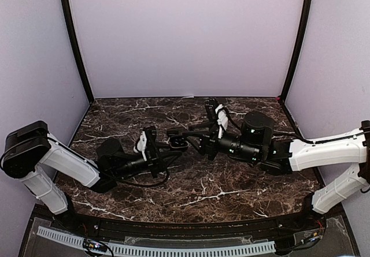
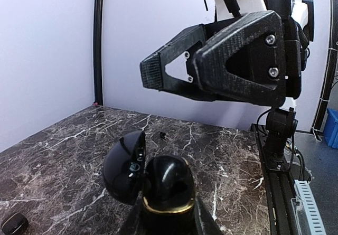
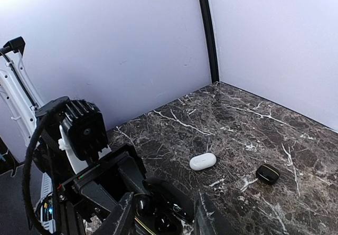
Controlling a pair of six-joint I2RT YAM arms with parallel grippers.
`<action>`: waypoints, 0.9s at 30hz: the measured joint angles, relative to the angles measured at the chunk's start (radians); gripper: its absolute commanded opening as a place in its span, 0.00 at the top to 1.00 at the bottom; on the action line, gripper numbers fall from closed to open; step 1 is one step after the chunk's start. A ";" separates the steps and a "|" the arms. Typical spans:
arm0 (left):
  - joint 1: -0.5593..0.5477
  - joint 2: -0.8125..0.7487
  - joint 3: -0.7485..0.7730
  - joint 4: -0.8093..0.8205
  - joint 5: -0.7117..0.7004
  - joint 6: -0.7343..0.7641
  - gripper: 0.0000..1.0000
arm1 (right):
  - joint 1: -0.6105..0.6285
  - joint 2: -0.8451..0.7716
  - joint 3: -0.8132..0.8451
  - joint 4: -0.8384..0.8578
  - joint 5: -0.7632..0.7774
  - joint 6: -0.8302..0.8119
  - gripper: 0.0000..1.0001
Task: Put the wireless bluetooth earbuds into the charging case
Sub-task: Pick up the right earbud from the left side groove of the charging case.
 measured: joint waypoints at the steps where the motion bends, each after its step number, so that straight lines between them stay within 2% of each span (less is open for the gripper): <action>1: 0.000 0.000 0.000 0.002 0.000 -0.001 0.93 | -0.003 -0.002 0.000 -0.011 -0.002 0.001 0.63; 13: 0.000 0.000 -0.029 0.016 0.030 0.017 0.92 | -0.007 -0.008 -0.028 -0.121 -0.008 -0.005 0.55; 20: 0.000 0.000 -0.093 0.020 0.147 0.156 0.91 | -0.013 -0.010 -0.032 -0.196 -0.045 -0.074 0.32; 27: 0.000 0.023 -0.156 0.043 0.272 0.304 0.91 | -0.017 -0.033 -0.073 -0.233 -0.163 -0.269 0.35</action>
